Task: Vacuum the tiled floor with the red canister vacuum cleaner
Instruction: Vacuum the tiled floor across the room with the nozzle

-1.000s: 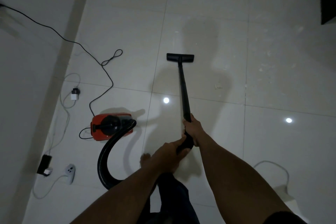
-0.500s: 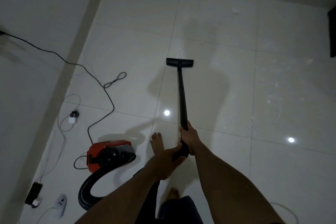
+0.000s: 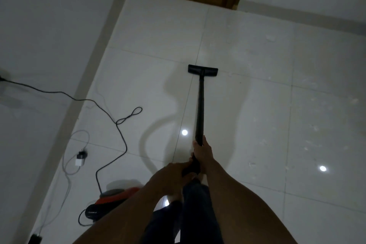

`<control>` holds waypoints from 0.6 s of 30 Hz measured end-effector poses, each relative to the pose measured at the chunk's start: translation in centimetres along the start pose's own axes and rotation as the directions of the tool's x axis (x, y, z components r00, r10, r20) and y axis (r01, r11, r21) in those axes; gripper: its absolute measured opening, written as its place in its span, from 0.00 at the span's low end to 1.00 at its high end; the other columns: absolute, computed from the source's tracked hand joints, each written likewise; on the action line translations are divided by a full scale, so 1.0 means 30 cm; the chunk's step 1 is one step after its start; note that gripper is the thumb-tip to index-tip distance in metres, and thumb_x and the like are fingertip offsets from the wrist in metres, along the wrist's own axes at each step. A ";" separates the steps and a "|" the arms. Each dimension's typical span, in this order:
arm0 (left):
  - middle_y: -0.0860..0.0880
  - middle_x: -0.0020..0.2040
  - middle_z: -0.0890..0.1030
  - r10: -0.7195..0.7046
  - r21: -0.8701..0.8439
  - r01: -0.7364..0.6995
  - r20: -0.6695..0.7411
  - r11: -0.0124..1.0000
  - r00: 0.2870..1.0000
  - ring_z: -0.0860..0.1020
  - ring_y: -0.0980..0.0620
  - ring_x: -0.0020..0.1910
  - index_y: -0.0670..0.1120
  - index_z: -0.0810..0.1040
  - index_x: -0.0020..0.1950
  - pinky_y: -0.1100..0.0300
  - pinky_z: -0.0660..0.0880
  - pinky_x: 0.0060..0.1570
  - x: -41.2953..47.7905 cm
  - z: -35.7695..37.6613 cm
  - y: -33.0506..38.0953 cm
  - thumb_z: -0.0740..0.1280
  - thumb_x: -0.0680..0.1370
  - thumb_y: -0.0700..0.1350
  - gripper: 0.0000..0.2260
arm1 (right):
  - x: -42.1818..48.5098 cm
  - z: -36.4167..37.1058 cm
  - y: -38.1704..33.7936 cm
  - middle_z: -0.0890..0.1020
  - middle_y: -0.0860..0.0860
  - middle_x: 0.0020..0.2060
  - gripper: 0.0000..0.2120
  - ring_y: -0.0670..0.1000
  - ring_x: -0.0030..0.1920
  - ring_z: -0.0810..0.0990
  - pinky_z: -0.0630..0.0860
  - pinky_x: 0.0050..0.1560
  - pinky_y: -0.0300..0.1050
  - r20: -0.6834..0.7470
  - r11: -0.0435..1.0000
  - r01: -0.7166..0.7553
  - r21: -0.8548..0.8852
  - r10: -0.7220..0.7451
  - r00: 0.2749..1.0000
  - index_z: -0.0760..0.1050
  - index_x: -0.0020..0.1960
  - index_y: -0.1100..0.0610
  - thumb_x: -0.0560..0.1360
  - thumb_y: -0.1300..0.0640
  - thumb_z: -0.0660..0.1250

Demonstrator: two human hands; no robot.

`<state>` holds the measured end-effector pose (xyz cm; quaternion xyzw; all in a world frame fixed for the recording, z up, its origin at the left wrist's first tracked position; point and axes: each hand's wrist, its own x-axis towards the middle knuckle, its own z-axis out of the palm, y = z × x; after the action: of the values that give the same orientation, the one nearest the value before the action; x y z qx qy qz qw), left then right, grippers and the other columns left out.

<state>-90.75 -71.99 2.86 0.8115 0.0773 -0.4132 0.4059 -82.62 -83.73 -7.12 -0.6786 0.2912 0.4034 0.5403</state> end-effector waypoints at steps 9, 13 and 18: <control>0.52 0.44 0.81 -0.008 -0.007 0.008 -0.019 1.000 1.000 0.75 0.60 0.33 0.56 0.67 0.77 0.68 0.69 0.34 0.428 -0.422 0.170 0.58 0.84 0.58 0.21 | 0.372 -0.035 -0.526 0.80 0.61 0.49 0.20 0.51 0.32 0.78 0.78 0.27 0.41 -0.003 0.996 0.077 -0.037 -0.077 0.997 0.67 0.73 0.49 0.83 0.48 0.64; 0.49 0.57 0.83 -0.017 -0.035 0.016 -0.015 0.999 1.000 0.80 0.57 0.42 0.60 0.63 0.78 0.65 0.76 0.44 0.633 -0.591 0.260 0.56 0.84 0.60 0.22 | 0.538 -0.085 -0.748 0.81 0.57 0.43 0.26 0.53 0.34 0.78 0.77 0.27 0.40 0.000 0.997 0.060 -0.053 -0.060 0.998 0.61 0.82 0.47 0.85 0.54 0.62; 0.54 0.51 0.83 -0.006 -0.110 0.002 -0.039 0.994 0.999 0.77 0.66 0.31 0.59 0.67 0.76 0.73 0.71 0.34 0.851 -0.786 0.342 0.58 0.84 0.58 0.20 | 0.717 -0.114 -1.011 0.74 0.54 0.32 0.29 0.47 0.24 0.72 0.72 0.22 0.39 -0.019 0.997 0.051 -0.050 -0.052 0.998 0.56 0.83 0.47 0.86 0.56 0.61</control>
<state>-55.17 -67.07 -2.01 0.7957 0.1094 -0.3931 0.4476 -45.74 -78.69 -10.23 -0.7030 0.2690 0.3896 0.5308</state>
